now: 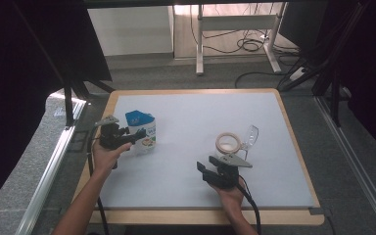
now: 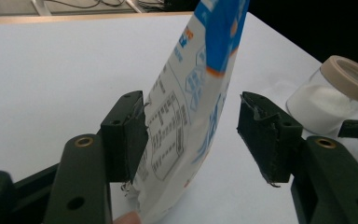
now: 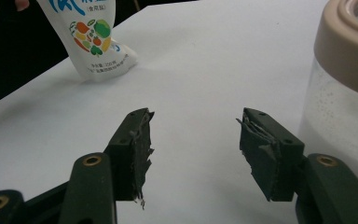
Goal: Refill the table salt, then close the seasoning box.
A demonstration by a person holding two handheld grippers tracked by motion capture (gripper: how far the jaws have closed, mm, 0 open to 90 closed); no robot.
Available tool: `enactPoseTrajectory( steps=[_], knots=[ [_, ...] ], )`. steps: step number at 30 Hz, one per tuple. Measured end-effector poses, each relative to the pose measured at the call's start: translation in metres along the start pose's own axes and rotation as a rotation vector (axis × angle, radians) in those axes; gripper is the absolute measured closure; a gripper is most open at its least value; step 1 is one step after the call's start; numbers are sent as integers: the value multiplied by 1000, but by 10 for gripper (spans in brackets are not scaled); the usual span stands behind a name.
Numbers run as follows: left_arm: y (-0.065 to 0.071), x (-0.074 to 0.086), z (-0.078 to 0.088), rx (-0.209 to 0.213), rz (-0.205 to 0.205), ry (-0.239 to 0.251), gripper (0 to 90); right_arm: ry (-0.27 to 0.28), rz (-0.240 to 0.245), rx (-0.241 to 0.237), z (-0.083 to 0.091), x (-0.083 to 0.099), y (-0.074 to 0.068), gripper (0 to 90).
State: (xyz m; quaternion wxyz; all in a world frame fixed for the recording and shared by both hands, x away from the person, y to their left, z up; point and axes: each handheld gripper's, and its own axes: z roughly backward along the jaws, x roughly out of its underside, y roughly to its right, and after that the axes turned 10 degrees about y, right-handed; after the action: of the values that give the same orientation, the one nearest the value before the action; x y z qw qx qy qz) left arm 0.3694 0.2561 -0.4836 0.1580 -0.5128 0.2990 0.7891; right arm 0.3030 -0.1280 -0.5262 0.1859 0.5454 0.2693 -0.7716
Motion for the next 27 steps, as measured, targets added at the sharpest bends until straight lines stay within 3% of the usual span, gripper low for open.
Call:
enactPoseTrajectory(
  steps=[8,10,14,21,27],
  knots=[
    [1,13,4,-7,-5,-8,398,5,24,-21,9,0,-4,439],
    [1,15,6,1,-3,-14,398,10,52,-25,15,0,-2,461],
    [1,18,8,-1,-9,-17,392,0,113,-46,28,0,0,548],
    [2,23,7,-7,-17,-28,387,40,123,-49,62,-3,17,880],
    [3,28,7,-5,-18,-38,381,106,112,18,86,-19,39,899]
  ],
)
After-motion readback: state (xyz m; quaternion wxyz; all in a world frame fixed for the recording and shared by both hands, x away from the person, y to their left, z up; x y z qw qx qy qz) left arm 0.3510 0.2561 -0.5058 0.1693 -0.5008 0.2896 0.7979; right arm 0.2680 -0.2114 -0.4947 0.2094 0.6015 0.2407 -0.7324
